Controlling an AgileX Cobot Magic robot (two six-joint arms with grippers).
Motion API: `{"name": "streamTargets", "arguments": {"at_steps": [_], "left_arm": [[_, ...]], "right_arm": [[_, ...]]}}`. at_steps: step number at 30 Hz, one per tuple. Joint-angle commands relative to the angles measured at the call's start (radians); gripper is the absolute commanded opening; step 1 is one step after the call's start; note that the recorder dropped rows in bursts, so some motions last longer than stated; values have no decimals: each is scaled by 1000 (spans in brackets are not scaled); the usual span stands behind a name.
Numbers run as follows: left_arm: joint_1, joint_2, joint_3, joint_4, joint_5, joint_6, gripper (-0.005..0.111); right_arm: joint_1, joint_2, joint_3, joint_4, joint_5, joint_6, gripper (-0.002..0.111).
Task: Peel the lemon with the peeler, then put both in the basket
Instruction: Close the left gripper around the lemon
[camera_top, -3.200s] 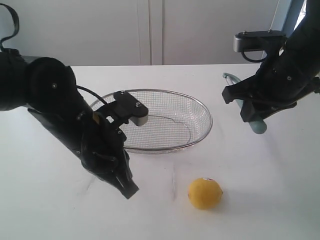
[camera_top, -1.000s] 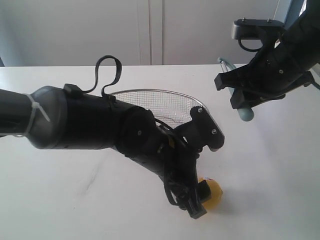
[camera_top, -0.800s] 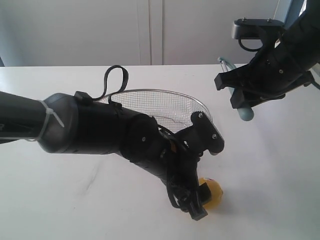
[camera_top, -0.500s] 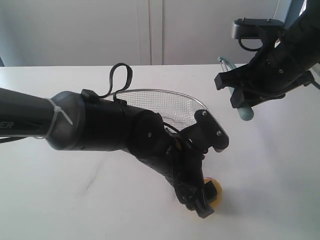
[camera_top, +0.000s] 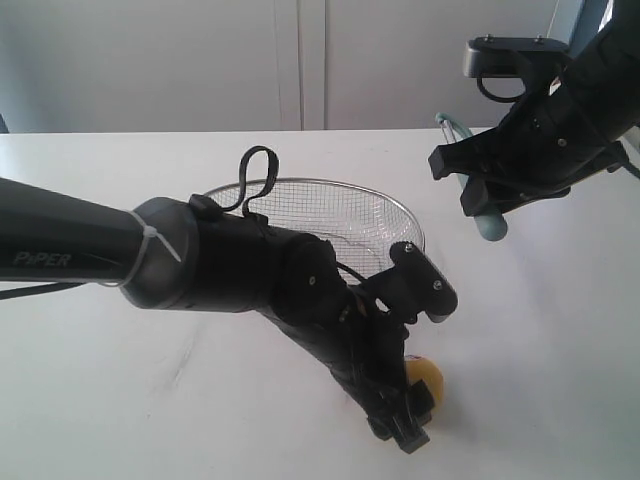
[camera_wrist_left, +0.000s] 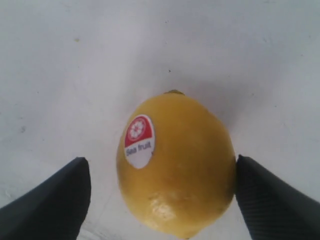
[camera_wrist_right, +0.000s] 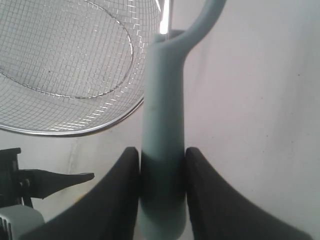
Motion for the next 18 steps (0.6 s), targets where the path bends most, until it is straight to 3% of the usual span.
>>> {"name": "streamTargets", "arguments": {"at_steps": [1, 18], "left_arm": [[-4, 11, -2, -42, -8, 1, 81], [-4, 47, -2, -57, -55, 1, 77]], "right_arm": [[-1, -9, -9, 0, -15, -1, 0], [-1, -9, -9, 0, -10, -1, 0]]}}
